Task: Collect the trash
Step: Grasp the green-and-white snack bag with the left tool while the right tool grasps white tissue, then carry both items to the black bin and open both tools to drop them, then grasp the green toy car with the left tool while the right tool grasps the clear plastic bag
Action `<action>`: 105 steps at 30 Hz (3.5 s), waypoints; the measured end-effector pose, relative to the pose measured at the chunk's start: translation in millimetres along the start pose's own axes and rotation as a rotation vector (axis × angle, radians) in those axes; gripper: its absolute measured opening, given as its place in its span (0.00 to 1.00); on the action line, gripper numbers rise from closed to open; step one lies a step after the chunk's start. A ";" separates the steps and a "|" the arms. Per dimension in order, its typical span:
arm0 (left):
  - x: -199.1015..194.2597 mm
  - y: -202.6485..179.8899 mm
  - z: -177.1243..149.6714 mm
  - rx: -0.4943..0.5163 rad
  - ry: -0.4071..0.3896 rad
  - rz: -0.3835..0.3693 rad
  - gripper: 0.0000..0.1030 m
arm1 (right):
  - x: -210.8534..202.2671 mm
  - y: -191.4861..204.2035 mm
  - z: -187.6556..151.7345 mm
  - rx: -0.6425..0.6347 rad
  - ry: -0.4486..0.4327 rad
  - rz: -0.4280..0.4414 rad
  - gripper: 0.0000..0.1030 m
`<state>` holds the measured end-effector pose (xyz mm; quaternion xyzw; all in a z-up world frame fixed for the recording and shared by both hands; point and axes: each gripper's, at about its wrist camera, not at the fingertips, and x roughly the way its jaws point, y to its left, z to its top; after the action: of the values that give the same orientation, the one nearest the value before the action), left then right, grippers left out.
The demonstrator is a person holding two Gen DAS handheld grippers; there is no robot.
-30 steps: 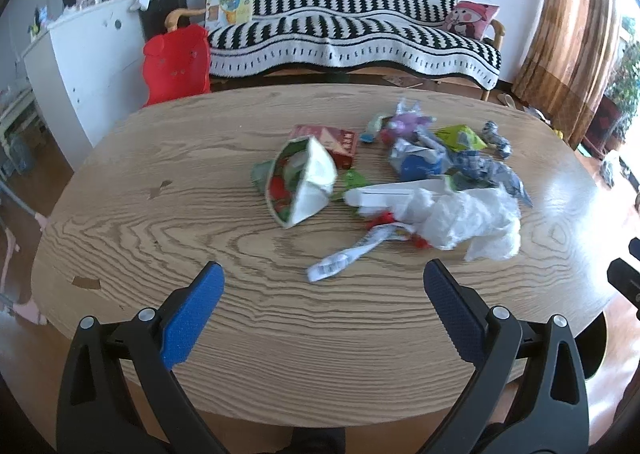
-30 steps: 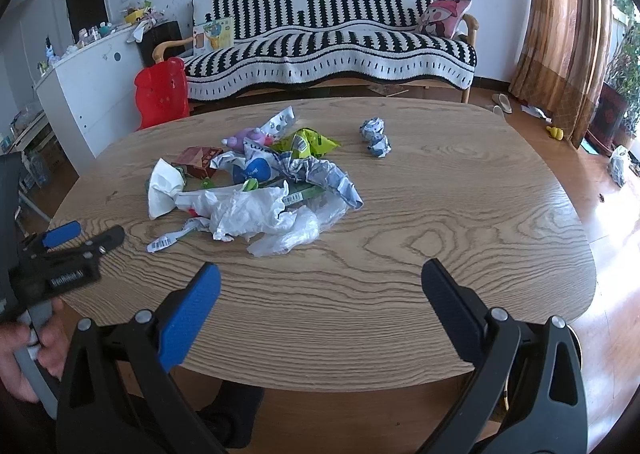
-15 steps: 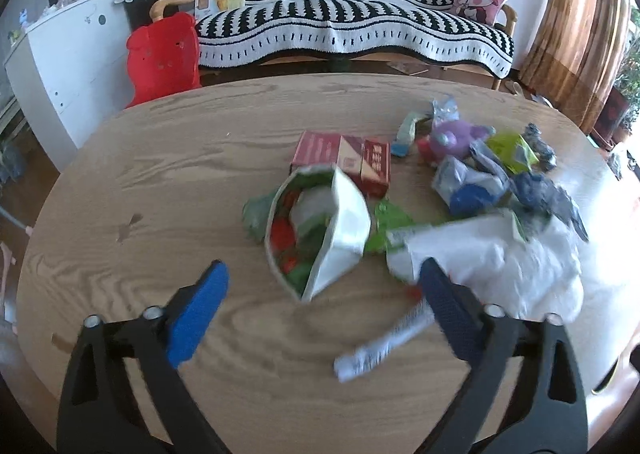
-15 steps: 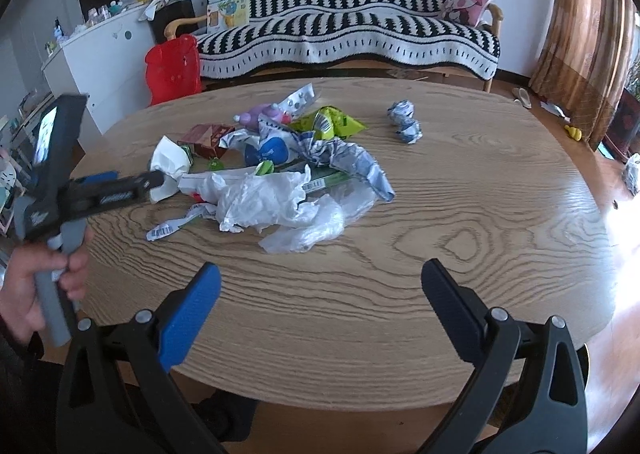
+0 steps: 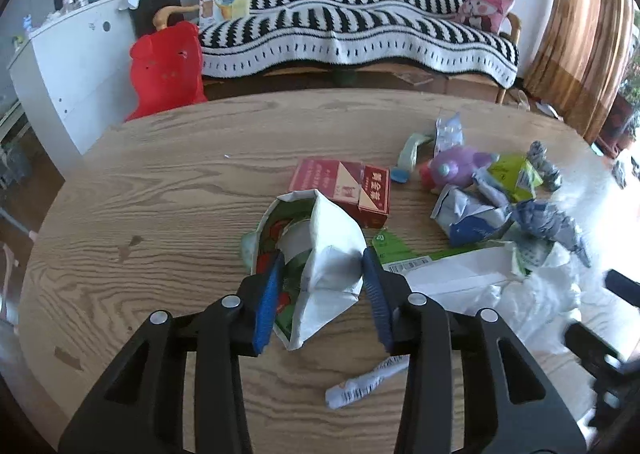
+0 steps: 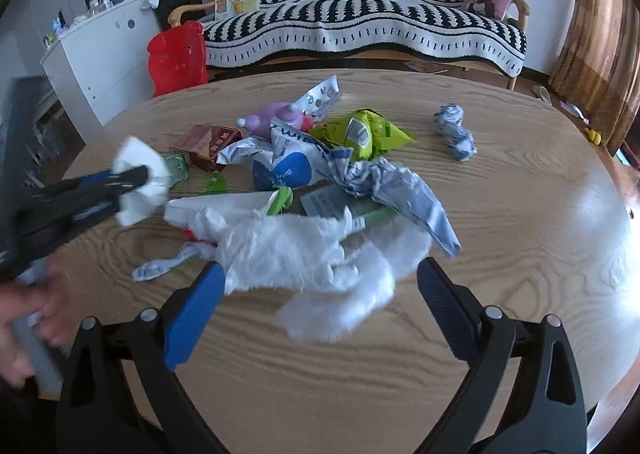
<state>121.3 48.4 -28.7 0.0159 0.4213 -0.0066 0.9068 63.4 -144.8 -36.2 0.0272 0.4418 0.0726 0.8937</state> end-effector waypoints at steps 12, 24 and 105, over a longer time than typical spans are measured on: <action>-41.0 -1.8 -18.5 -0.012 -0.027 -0.032 0.38 | 26.5 17.7 14.1 -0.037 0.046 0.080 0.14; -66.7 -58.3 -23.4 0.020 -0.049 -0.129 0.38 | -99.2 -78.4 -8.2 0.124 -0.162 0.114 0.12; -42.4 -138.3 -69.6 0.162 0.024 -0.405 0.90 | -121.3 -204.0 -85.0 0.443 -0.081 -0.052 0.76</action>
<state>37.3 -87.5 -44.4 0.0037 0.4249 -0.2223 0.8775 -55.1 -366.3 -15.5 0.2143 0.4114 -0.0506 0.8845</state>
